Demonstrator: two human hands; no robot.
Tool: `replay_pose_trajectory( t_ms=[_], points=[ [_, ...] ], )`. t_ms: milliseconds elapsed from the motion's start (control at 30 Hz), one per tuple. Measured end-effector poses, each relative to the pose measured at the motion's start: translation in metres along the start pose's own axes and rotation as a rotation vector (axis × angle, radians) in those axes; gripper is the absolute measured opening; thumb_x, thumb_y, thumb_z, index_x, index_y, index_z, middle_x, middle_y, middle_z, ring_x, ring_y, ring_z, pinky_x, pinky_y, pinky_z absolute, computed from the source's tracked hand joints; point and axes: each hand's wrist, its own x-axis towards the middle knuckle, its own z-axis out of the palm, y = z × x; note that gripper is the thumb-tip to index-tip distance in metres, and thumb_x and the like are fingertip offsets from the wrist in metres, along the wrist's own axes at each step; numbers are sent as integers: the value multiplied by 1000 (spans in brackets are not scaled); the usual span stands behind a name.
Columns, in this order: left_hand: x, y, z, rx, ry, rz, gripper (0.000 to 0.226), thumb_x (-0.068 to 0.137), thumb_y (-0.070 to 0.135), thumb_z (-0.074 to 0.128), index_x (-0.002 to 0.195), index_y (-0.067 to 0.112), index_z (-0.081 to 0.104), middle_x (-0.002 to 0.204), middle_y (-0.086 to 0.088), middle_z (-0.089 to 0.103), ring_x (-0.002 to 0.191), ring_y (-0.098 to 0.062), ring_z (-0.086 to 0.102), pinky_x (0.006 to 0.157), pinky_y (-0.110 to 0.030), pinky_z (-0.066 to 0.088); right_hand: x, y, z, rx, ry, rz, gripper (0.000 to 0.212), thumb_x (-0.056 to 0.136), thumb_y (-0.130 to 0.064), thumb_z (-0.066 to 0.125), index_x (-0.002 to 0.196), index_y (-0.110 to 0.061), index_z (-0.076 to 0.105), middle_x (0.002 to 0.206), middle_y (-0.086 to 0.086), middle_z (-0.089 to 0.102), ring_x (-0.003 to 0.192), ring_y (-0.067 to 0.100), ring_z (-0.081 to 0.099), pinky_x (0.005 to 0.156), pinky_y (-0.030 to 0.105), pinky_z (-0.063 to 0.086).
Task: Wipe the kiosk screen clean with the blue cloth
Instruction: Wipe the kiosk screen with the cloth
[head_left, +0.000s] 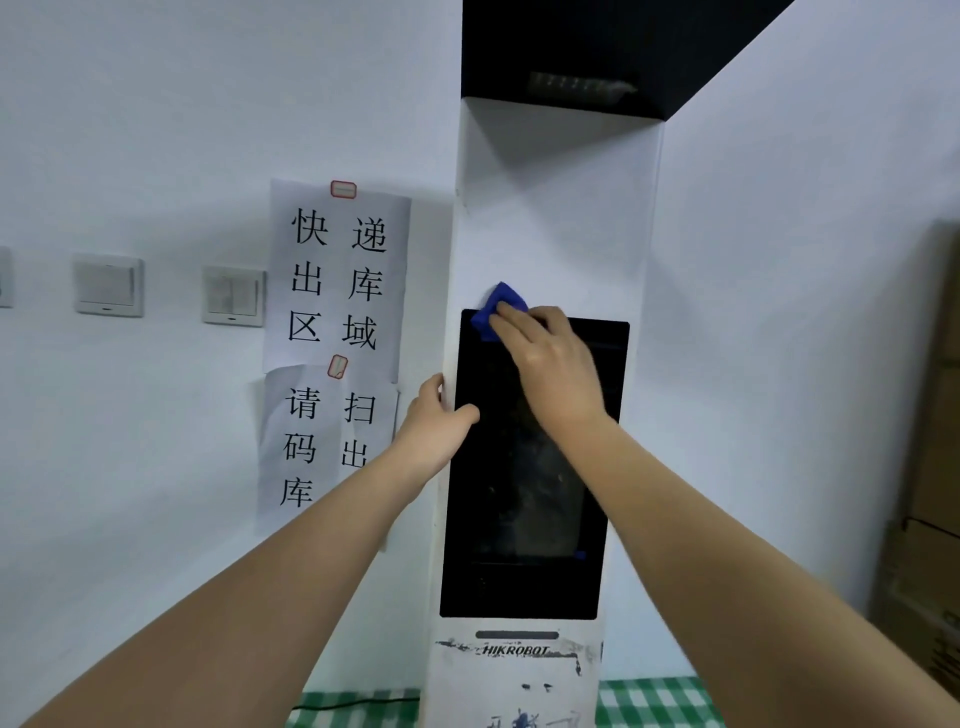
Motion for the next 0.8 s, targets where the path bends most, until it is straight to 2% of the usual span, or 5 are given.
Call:
replay_pose_trajectory(
  t_ms=[200,367,467,600,800],
  points=[
    [-1,4,3,-25,21,9,64,90,13,50,148,17,25,125,-3,52,93,-13,54,74,-27,46,10,-35,8,32,-104,-242,29,72,5,53,95,2,70,101,16,70,80,36,62,56,39,54],
    [-1,1,-1,-28,-30,-30,73,90,20,51,153,26,14,154,0,31,135,-23,39,106,-38,37,-4,1,-2,-14,21,8,43,66,11,64,107,-1,70,109,9,70,83,33,63,49,32,52],
    [0,0,-2,-25,-37,-27,74,89,17,50,153,25,13,154,0,31,134,-22,40,104,-35,37,-4,-14,4,12,28,95,48,61,14,70,108,1,69,109,11,70,84,34,63,51,31,51],
    [1,0,-1,-11,-31,-22,72,89,11,48,152,23,15,144,0,41,119,-18,51,94,-32,46,6,-22,5,-4,-45,-232,38,74,2,42,98,0,72,104,13,70,77,33,63,53,34,53],
    [1,2,-4,5,-60,-37,76,88,11,48,153,24,12,152,-2,33,126,-22,43,102,-34,40,1,1,-4,-30,-23,-66,49,53,14,77,100,2,71,106,13,70,81,34,64,51,33,53]
  ],
)
